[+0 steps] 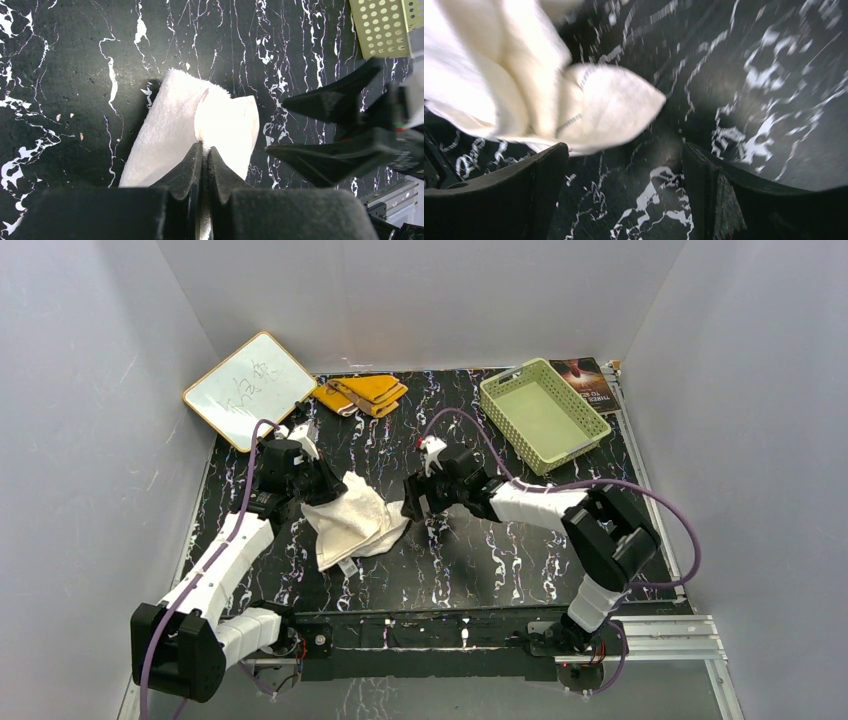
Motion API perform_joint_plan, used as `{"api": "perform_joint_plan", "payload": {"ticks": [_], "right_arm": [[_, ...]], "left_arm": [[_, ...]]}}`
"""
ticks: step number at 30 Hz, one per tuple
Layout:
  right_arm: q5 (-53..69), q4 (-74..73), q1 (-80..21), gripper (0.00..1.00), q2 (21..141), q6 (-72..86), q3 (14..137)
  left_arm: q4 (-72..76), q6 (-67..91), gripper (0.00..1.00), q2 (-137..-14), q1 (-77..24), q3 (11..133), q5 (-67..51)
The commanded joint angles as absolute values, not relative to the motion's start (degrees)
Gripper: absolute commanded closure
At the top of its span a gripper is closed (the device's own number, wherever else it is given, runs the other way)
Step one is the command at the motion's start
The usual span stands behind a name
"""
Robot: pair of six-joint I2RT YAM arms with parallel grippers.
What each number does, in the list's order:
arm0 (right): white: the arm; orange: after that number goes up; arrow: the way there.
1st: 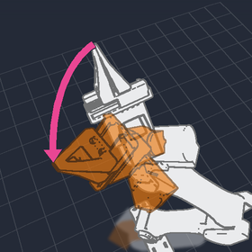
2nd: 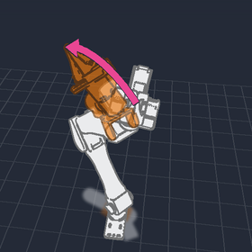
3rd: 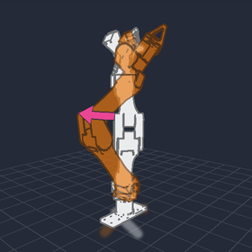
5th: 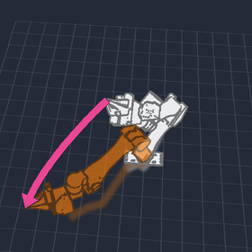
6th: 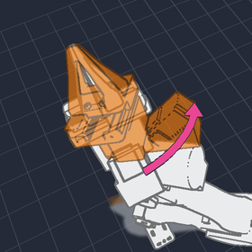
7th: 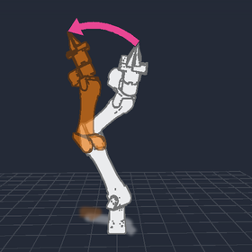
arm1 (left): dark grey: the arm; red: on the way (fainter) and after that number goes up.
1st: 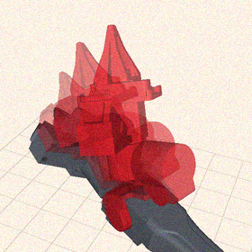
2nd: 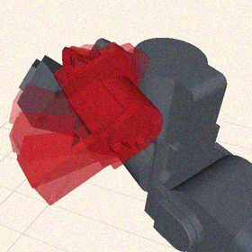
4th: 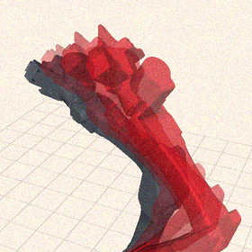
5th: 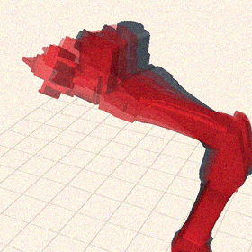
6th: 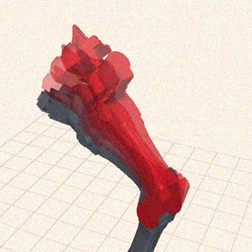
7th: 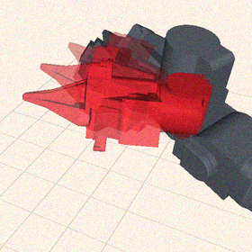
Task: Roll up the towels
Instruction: Pick up the towel at the center of the board.
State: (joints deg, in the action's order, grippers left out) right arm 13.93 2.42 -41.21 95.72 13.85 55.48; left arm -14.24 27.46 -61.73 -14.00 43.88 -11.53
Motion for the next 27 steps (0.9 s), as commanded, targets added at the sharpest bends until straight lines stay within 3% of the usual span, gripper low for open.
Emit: {"api": "perform_joint_plan", "payload": {"ticks": [1, 14, 16, 19, 20, 27], "right_arm": [[16.92, 8.88, -42.64, 0.18, 97.9, 20.21, 52.29], [17.56, 15.68, -45.71, 0.28, 106.6, 31.4, 52.42], [17.85, 17.88, -45.71, 0.41, 107.81, 32.64, 52.16], [17.47, 18.07, -45.7, 0.95, 107.29, 32.1, 53.1], [16.55, 16.65, -45.41, 1.0, 106.0, 30.94, 53.9], [11.88, 3.05, -35.4, 1.0, 86.14, 22.71, 63.82]], "left_arm": [[-15.25, 26.5, 1.0, -59.66, -13.63, 44.94, -10.46], [-16.44, 26.8, 1.0, -55.06, -13.48, 40.82, -9.62], [-16.31, 26.89, 1.0, -54.6, -13.45, 40.52, -9.67], [-16.8, 26.01, 1.0, -54.35, -12.71, 41.07, -8.69], [-17.43, 24.85, 1.0, -54.43, -11.9, 42.16, -8.05], [-21.06, 18.01, 1.0, -58.09, 3.7, 59.7, -10.2]]}}
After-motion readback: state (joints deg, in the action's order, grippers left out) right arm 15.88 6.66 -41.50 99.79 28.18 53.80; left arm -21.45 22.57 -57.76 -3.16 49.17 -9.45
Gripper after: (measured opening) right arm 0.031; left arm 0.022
